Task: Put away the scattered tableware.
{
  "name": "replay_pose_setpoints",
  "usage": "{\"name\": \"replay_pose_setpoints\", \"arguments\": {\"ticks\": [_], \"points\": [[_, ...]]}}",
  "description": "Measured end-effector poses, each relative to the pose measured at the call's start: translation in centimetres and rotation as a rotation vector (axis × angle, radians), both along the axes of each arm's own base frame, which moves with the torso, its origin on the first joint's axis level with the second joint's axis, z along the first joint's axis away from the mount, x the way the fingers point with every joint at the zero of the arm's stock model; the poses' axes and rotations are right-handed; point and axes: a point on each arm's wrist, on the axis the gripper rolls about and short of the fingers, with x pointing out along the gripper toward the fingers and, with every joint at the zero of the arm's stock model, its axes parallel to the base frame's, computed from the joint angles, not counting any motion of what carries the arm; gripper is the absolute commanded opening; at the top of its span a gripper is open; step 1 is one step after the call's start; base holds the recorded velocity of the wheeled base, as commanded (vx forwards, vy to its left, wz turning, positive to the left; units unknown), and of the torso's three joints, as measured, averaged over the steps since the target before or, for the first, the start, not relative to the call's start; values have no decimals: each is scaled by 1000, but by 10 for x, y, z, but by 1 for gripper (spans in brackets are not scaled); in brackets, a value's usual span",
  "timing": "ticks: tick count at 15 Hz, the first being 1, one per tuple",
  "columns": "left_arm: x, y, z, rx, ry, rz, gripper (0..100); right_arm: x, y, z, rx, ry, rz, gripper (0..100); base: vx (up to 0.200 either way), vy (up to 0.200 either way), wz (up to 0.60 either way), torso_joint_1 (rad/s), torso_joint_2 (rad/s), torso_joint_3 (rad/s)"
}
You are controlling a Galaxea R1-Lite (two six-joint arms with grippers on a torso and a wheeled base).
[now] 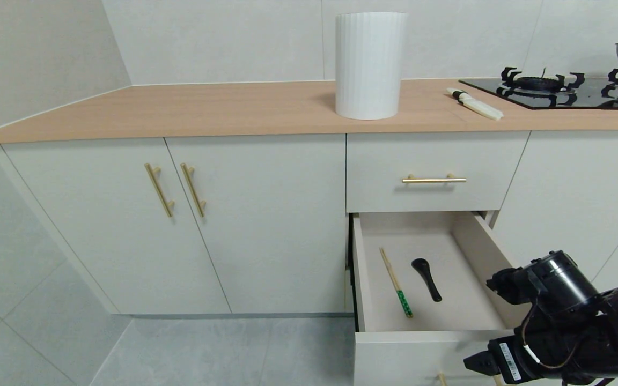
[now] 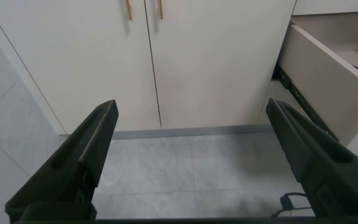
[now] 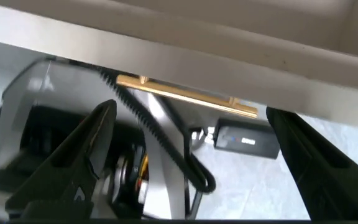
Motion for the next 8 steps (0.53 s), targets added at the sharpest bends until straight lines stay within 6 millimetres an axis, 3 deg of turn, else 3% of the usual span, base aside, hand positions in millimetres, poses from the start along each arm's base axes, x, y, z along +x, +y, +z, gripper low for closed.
{"name": "replay_pose_setpoints", "arguments": {"ticks": [8], "points": [[0, 0, 0, 0, 0, 0, 100, 30, 5, -11, -16, -87, -63, 100, 0, 0, 0, 0, 0, 0]]}}
